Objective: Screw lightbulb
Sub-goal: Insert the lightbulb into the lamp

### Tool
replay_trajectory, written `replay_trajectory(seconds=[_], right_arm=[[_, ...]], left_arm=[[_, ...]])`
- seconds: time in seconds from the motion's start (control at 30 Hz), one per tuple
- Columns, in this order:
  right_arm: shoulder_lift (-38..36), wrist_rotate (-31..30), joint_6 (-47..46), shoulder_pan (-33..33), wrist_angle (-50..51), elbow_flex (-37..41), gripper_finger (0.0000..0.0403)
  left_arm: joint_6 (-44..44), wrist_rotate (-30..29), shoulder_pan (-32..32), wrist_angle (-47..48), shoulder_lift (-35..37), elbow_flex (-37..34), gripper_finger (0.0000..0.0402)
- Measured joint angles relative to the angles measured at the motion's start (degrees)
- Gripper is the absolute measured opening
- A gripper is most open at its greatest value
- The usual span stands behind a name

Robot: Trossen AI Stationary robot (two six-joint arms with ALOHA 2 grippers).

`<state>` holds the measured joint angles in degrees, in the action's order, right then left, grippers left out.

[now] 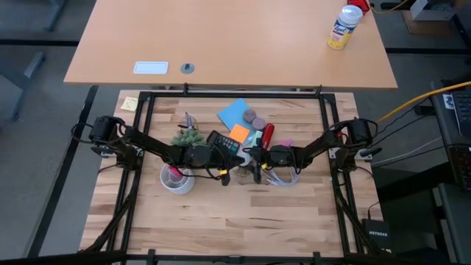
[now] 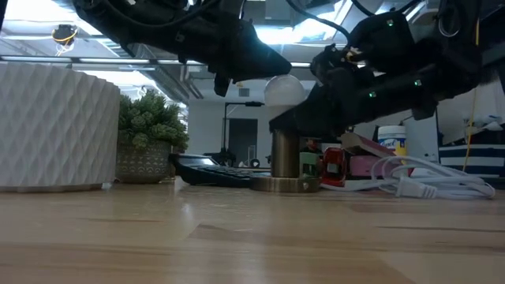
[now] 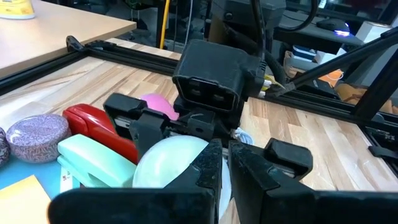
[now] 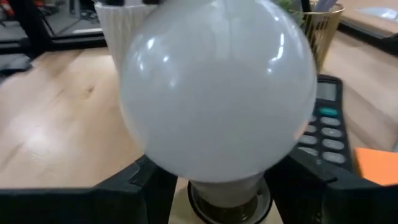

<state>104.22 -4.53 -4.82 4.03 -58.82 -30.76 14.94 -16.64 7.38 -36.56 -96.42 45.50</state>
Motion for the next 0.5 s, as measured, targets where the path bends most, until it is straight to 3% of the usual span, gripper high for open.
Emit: replay_trajectory(seconds=[0.17, 0.5], right_arm=[[0.0, 4.5, -1.7, 0.0, 0.3, -0.1, 0.0221], [0.0, 2.8, 0.5, 0.2, -0.3, 0.0, 0.0221]], left_arm=[[0.0, -0.2, 0.0, 0.1, 0.0, 0.1, 0.0021], [0.3, -0.2, 0.2, 0.9, 0.1, 0.1, 0.0021]])
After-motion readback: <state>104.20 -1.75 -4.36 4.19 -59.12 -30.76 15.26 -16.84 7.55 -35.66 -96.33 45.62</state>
